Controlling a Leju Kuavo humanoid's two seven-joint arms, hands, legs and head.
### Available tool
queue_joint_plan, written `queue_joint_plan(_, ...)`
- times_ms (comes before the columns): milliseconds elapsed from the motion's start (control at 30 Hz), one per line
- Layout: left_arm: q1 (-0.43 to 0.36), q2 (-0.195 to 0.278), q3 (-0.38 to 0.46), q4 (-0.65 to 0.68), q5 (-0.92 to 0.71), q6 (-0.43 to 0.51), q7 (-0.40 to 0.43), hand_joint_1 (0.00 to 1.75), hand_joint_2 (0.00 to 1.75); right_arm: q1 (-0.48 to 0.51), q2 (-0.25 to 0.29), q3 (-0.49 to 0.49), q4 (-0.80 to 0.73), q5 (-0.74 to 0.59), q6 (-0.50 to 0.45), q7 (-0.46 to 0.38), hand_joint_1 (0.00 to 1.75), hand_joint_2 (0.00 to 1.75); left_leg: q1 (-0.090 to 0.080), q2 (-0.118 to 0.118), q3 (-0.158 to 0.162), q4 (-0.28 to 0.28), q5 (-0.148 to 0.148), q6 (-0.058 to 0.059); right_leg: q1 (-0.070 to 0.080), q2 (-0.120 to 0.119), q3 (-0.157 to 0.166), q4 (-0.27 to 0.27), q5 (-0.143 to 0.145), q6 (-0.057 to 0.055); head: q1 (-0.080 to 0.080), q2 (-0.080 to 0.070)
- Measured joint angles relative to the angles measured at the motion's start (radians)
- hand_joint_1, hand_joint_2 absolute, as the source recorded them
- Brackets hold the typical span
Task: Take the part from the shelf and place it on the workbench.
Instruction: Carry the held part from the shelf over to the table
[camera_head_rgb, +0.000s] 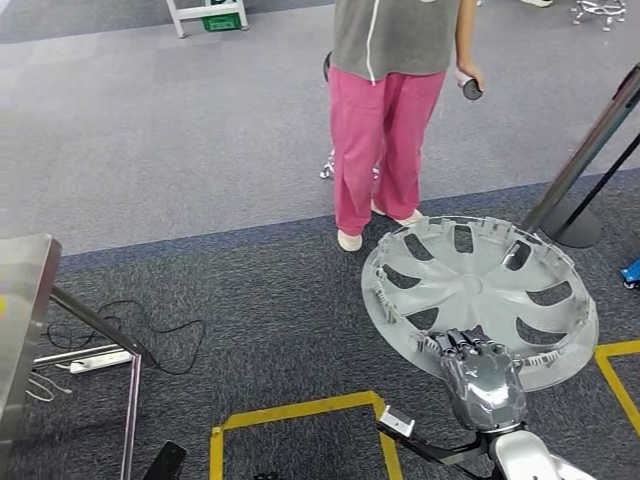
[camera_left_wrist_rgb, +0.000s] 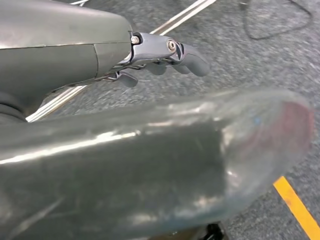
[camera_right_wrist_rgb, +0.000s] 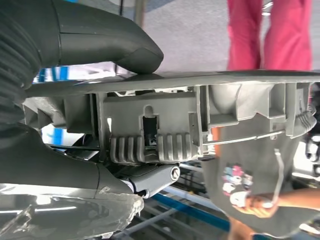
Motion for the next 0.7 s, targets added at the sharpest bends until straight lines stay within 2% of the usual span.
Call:
queue_joint_plan(33,0.001,0.0,0.0,0.0,0.001,0.0,0.0,0.0,0.0,0.0,-0.001,0.0,0.0,0.0,0.0,0.0,1.75,1.75,-0.001,0.004,0.021,-0.037,0.024,0.002,0.001,-0.012,0.001,0.0,-0.001,0.001,0.0,0.0)
queue_joint_plan(67,0.0,0.0,-0.001,0.0,0.002,0.0,0.0,0.0,0.0,0.0,-0.001,-0.001,-0.001,0.0,0.0,0.0,1.75,1.75,-0.002,0.019,0.058,-0.1,0.055,0.005,0.002,-0.023,0.004,0.0,-0.003,0.002,0.0,0.0)
queue_joint_plan(133,-0.004,0.0,-0.002,0.0,0.003,0.0,0.0,0.0,0.0,0.001,-0.003,-0.004,-0.003,0.0,0.0,0.0,1.75,1.75,-0.013,0.071,0.125,-0.22,0.088,0.013,0.007,-0.043,0.008,0.001,-0.009,0.01,0.001,0.0)
queue_joint_plan(167,-0.006,-0.001,-0.003,0.0,0.004,0.0,0.0,0.0,0.0,0.001,-0.005,-0.005,-0.005,0.0,0.0,0.0,1.75,1.75,-0.017,0.089,0.142,-0.253,0.092,0.018,0.01,-0.054,0.01,0.002,-0.011,0.015,0.002,0.0)
queue_joint_plan(200,-0.007,-0.001,-0.003,0.0,0.004,0.0,0.0,0.0,0.0,0.002,-0.006,-0.007,-0.007,0.0,0.001,0.0,1.75,1.75,-0.022,0.092,0.146,-0.266,0.089,0.023,0.013,-0.065,0.012,0.0,-0.013,0.019,0.002,0.0)
queue_joint_plan(267,-0.006,-0.001,-0.004,0.0,0.004,-0.001,0.0,0.0,0.0,0.001,-0.009,-0.008,-0.011,0.0,0.001,0.0,1.75,1.75,-0.021,0.065,0.146,-0.272,0.092,0.034,0.011,-0.082,0.017,-0.002,-0.019,0.029,0.003,0.0)
queue_joint_plan(300,-0.005,-0.001,-0.004,0.0,0.004,-0.002,0.0,0.0,0.0,0.001,-0.01,-0.009,-0.013,0.0,0.001,-0.001,1.75,1.75,-0.018,0.051,0.148,-0.275,0.093,0.04,0.008,-0.069,0.016,0.008,-0.028,0.033,0.005,0.0)
queue_joint_plan(333,-0.006,0.0,-0.004,0.0,0.004,-0.002,0.001,0.0,0.0,0.002,-0.011,-0.01,-0.015,0.0,0.001,-0.001,1.75,1.75,-0.015,0.038,0.151,-0.278,0.095,0.046,0.006,-0.044,0.004,0.038,-0.047,0.037,0.007,0.0)
queue_joint_plan(400,-0.008,0.0,-0.004,0.0,0.005,-0.003,0.002,0.0,0.0,0.005,-0.013,-0.01,-0.018,0.0,0.002,-0.001,1.75,1.75,-0.011,0.012,0.153,-0.279,0.096,0.055,0.004,0.018,-0.054,0.159,-0.105,0.041,0.013,0.0)
queue_joint_plan(433,-0.009,0.0,-0.004,0.0,0.005,-0.003,0.002,0.0,0.0,0.006,-0.014,-0.01,-0.018,0.0,0.002,-0.001,1.75,1.75,-0.01,-0.003,0.154,-0.279,0.096,0.057,0.004,0.033,-0.09,0.227,-0.13,0.042,0.015,0.0)
queue_joint_plan(467,-0.009,-0.001,-0.004,0.0,0.005,-0.003,0.002,0.0,0.0,0.006,-0.015,-0.009,-0.018,0.0,0.002,-0.001,1.75,1.75,-0.01,-0.017,0.154,-0.279,0.096,0.058,0.004,0.039,-0.118,0.271,-0.139,0.043,0.016,0.0)
queue_joint_plan(500,-0.008,-0.002,-0.004,0.0,0.005,-0.003,0.003,0.0,0.0,0.007,-0.015,-0.009,-0.018,0.0,0.002,-0.001,1.75,1.75,-0.01,-0.032,0.155,-0.279,0.096,0.057,0.004,0.041,-0.129,0.281,-0.13,0.044,0.016,0.0)
queue_joint_plan(533,-0.007,-0.002,-0.004,0.0,0.005,-0.003,0.003,0.0,0.0,0.007,-0.015,-0.009,-0.018,0.0,0.002,-0.001,1.75,1.75,-0.009,-0.047,0.156,-0.278,0.096,0.056,0.002,0.043,-0.12,0.25,-0.102,0.044,0.016,0.0)
queue_joint_plan(567,-0.006,-0.003,-0.004,0.0,0.005,-0.003,0.003,0.0,0.0,0.008,-0.015,-0.009,-0.018,0.0,0.002,-0.001,1.75,1.75,-0.007,-0.062,0.158,-0.277,0.096,0.054,-0.001,0.051,-0.094,0.188,-0.063,0.046,0.016,0.0)
queue_joint_plan(600,-0.007,-0.002,-0.004,0.0,0.005,-0.003,0.003,0.0,0.0,0.008,-0.015,-0.009,-0.018,0.0,0.002,-0.001,1.75,1.75,-0.005,-0.077,0.158,-0.275,0.095,0.049,-0.006,0.072,-0.063,0.119,-0.032,0.05,0.016,0.0)
queue_joint_plan(667,-0.008,-0.001,-0.004,0.0,0.005,-0.003,0.003,0.0,0.0,0.008,-0.016,-0.009,-0.019,0.0,0.003,-0.001,1.75,1.75,-0.004,-0.102,0.151,-0.268,0.095,0.037,-0.015,0.111,-0.015,0.023,-0.004,0.05,0.016,0.0)
queue_joint_plan(700,-0.007,0.0,-0.004,0.0,0.005,-0.003,0.003,0.0,0.0,0.008,-0.016,-0.009,-0.019,0.0,0.003,-0.001,1.75,1.75,-0.004,-0.113,0.146,-0.267,0.098,0.031,-0.015,0.119,-0.008,0.01,-0.006,0.046,0.015,0.0)
